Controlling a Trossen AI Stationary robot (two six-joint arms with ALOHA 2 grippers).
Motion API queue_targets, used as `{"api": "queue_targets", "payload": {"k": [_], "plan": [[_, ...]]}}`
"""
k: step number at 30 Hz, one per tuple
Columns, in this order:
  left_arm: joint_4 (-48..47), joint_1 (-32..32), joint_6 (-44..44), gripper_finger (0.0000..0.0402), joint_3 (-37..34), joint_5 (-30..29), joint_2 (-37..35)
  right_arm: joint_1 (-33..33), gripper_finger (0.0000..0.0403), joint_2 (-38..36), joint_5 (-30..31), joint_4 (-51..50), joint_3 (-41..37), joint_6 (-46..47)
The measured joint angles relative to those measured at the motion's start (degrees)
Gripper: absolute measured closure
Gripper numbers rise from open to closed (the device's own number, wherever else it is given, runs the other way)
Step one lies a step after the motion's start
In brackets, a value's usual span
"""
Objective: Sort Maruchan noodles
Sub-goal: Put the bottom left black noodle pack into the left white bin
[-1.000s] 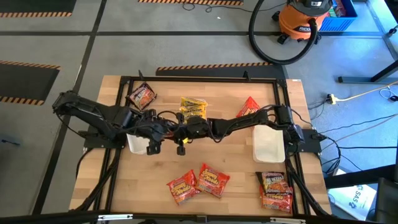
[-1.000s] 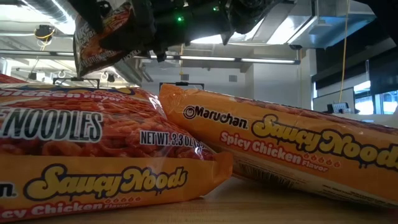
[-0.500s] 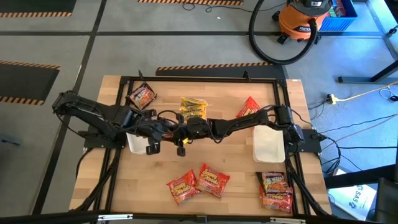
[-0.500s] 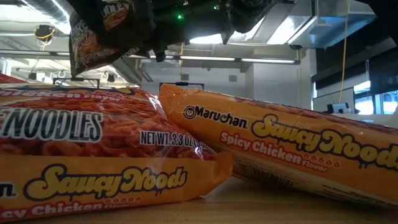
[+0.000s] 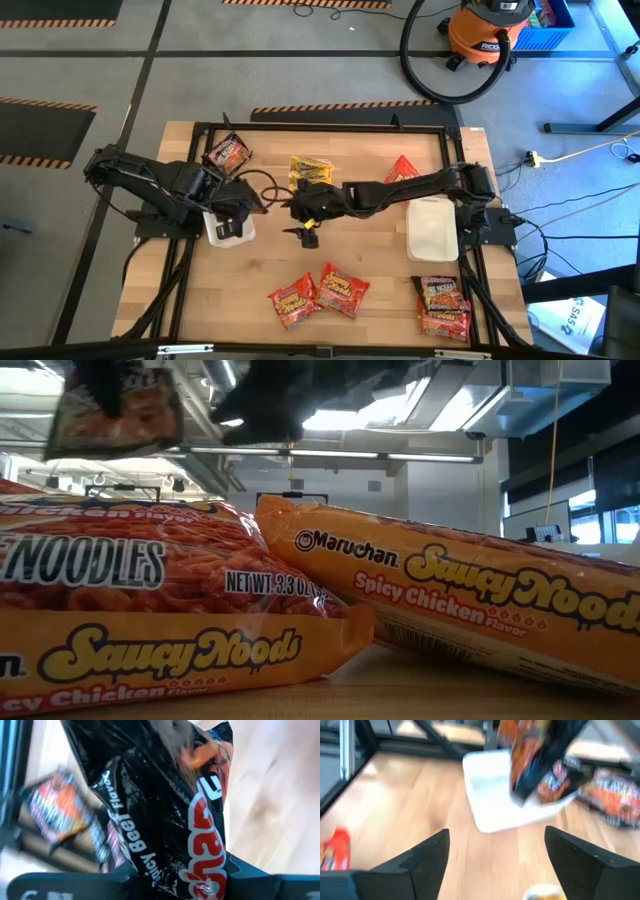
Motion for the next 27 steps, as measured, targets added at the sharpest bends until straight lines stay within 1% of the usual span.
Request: {"api": "queue_targets", "payload": {"k": [2,5,9,11,14,23,27], "plan": [[-3.5,0.0,-2.5,0.0308,-0.6,-0.1,0.0,0.0,0.009,-0.4,0.1,-3.9,0.0,0.2],[-2.0,0.5,-3.7,0.0308,-3.2,-0.1,-1.6,0.0,0.0086,-0.1,0.1,-6.4,-0.4,1.8],[-3.2,2.6,-4.6,0.0308,-7.6,-0.1,-2.9,0.4,0.0091,0.7,0.2,-4.0,-3.9,3.8],[-3.0,4.0,-4.6,0.0308,-9.9,-0.5,-4.2,0.4,0.0094,0.7,0.2,-0.2,-6.1,4.7],[-2.0,6.2,-4.6,0.0308,-13.5,-0.4,-5.3,0.4,0.0094,0.7,-1.0,2.5,-8.4,5.4],[7.1,10.4,-3.4,0.0308,-22.3,0.0,-6.0,0.4,0.0093,0.7,-1.3,5.8,-9.6,5.9],[8.2,11.2,-3.4,0.0308,-25.9,0.1,-5.9,0.4,0.0093,0.7,-1.3,5.4,-9.6,5.9]]}}
